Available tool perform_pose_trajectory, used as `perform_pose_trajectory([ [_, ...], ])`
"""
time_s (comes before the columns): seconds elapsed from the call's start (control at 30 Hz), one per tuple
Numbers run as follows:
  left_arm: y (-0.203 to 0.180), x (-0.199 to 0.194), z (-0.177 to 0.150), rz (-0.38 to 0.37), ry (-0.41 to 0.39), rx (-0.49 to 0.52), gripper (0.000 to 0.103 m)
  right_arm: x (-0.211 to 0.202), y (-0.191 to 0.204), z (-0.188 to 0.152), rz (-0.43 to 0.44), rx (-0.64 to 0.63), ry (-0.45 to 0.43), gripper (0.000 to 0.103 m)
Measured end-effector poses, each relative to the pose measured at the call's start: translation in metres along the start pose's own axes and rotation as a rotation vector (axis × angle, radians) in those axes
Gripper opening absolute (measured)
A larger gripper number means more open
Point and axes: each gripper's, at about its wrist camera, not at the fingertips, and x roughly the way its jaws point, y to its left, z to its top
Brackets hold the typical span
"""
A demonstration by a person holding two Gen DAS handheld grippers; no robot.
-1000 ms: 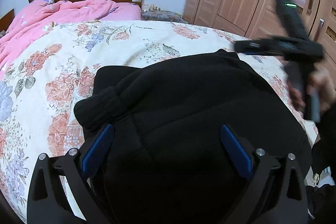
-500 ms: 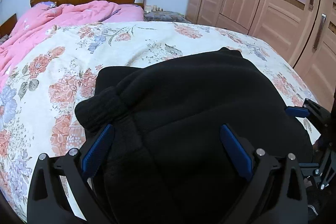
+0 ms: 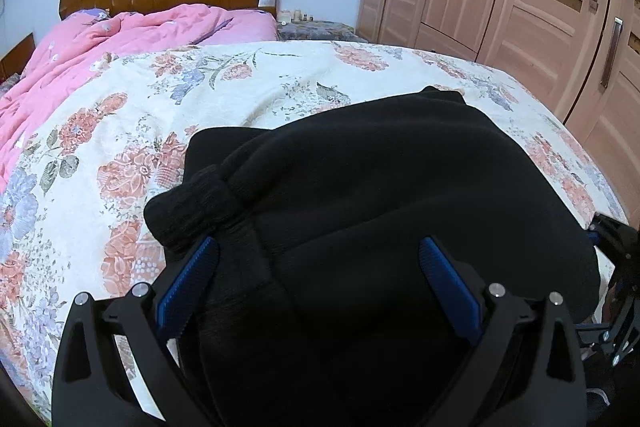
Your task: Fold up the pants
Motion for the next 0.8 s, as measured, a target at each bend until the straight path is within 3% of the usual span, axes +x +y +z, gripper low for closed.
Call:
perform_pose_trajectory([
  [0.3, -0.004, 0.000, 0.000, 0.033, 0.000, 0.006, 0.101, -0.002, 0.000, 0.003, -0.006, 0.005, -0.002, 0.099],
  [0.4, -0.013, -0.016, 0.004, 0.184, -0.009, -0.029, 0.101, -0.028, 0.006, 0.003, -0.025, 0.035, -0.013, 0.099],
  [0.47, -0.023, -0.040, 0.005, 0.218, -0.071, -0.050, 0.101, -0.052, 0.003, 0.001, -0.102, 0.050, -0.072, 0.099],
  [0.6, -0.053, -0.087, 0.003, 0.380, -0.191, -0.058, 0.101, -0.085, -0.010, -0.011, -0.198, 0.132, -0.131, 0.099],
  [0.7, -0.075, -0.110, -0.004, 0.433, -0.231, -0.084, 0.101, -0.098, -0.014, -0.021, -0.287, 0.162, -0.114, 0.099],
  [0.8, -0.103, -0.128, -0.022, 0.499, -0.286, -0.074, 0.101, -0.105, -0.008, -0.031, -0.292, 0.130, -0.113, 0.099],
])
